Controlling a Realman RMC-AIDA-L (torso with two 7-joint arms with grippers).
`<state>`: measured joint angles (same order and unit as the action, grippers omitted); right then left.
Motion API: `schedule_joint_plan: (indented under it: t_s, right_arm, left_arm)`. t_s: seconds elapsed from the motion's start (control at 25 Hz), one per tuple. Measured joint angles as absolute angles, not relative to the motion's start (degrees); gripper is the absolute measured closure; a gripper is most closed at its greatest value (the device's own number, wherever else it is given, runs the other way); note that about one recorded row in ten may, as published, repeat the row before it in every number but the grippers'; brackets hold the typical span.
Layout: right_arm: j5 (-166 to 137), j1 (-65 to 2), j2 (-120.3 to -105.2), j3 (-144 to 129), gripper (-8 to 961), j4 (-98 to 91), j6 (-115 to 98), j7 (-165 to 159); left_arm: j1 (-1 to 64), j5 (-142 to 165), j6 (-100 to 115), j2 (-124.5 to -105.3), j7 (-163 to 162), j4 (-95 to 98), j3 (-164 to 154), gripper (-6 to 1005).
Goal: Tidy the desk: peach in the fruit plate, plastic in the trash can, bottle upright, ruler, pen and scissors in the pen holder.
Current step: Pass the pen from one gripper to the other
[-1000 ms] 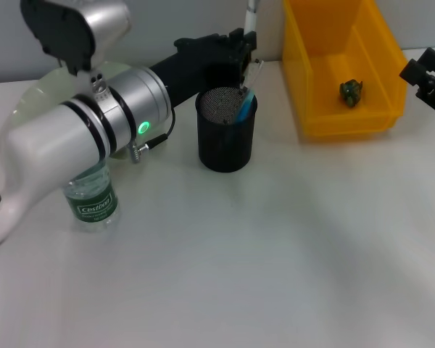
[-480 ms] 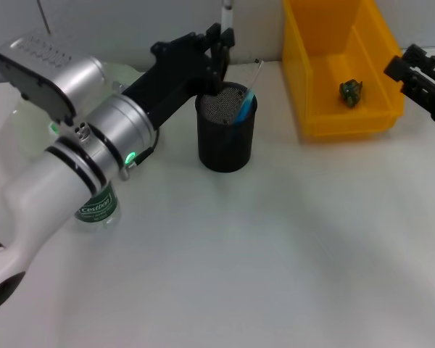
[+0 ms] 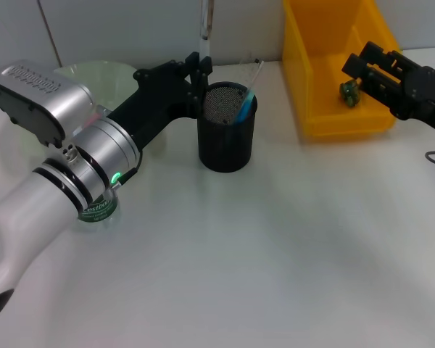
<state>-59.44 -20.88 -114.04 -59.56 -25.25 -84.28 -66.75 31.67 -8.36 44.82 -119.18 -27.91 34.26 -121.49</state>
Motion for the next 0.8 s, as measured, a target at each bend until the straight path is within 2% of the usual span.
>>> schedule_joint_plan:
  t_s: [0.52, 0.8]
  right_arm:
    - [-61.00, -20.97, -114.52, -59.08, 343, -26.57, -87.50, -67.58]
    - [-63.97, -20.82, -113.40, -59.00, 344, -31.29, -92.85, -73.32]
  left_arm:
    - [29.83, -5.33, 53.27, -118.88, -36.39, 34.19, -122.94, 838]
    - [26.94, 4.44, 60.96, -118.31, -43.67, 33.10, -121.73, 837]
